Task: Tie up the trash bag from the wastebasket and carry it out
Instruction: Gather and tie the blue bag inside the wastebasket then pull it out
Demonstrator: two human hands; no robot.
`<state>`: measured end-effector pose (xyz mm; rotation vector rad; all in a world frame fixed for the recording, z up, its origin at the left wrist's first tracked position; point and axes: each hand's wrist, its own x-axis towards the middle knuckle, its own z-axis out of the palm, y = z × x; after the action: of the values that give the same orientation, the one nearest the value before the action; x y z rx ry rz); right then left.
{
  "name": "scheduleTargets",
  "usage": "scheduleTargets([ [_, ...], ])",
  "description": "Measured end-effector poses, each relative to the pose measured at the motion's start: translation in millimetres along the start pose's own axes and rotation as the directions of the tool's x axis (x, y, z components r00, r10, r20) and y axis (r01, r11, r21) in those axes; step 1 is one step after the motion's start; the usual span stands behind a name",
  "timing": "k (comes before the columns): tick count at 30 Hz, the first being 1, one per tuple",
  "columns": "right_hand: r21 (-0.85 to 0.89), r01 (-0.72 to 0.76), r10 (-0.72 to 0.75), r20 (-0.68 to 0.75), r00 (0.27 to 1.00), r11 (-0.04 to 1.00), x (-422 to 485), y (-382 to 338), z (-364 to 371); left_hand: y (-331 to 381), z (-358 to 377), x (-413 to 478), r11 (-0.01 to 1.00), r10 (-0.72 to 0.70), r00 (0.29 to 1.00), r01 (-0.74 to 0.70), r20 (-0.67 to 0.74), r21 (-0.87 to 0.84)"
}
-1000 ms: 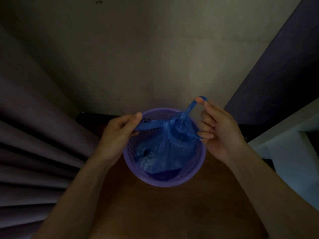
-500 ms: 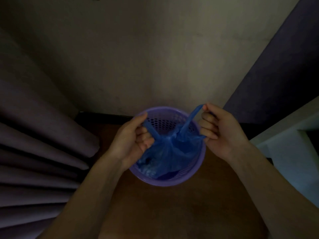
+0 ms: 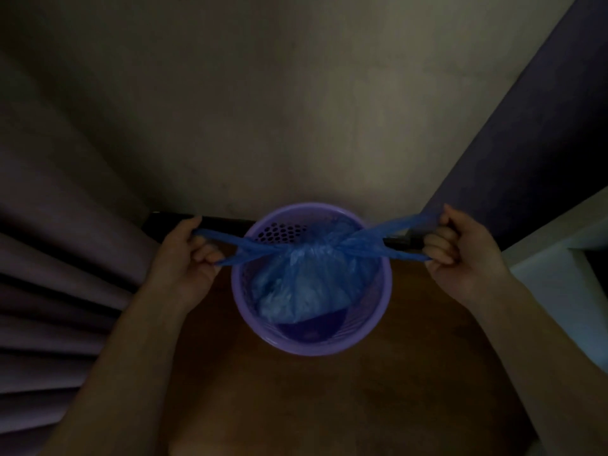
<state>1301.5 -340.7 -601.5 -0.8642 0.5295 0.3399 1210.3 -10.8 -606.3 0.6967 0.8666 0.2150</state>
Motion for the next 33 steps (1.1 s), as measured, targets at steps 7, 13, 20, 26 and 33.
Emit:
scheduleTargets([
  [7,-0.256,0.214,-0.171,0.18,0.969,0.943,-21.3,26.7,30.1,-17.2,27.6,-21.2,0.978,0.108,0.946,-0.156,0.305,0.14],
  [13,-0.476,0.426,-0.294,0.328,0.898,0.77,-39.6,57.9,65.3,-48.0,52.1,-43.3,0.638,0.382,0.785,-0.606,0.487,0.475],
  [20,-0.571,0.599,-0.453,0.393,0.8,0.561,-48.5,74.8,74.7,-56.4,59.2,-71.1,0.519,0.51,0.699,-0.714,0.501,0.469],
  [26,-0.605,0.638,-0.495,0.415,0.763,0.476,-84.8,50.9,92.3,-40.7,76.3,-107.2,0.514,0.515,0.717,-0.696,0.469,0.501],
  [33,-0.612,0.579,-0.479,0.343,0.808,0.539,-189.1,-43.3,173.4,52.1,131.4,-212.9,0.557,0.48,0.763,-0.647,0.433,0.521],
])
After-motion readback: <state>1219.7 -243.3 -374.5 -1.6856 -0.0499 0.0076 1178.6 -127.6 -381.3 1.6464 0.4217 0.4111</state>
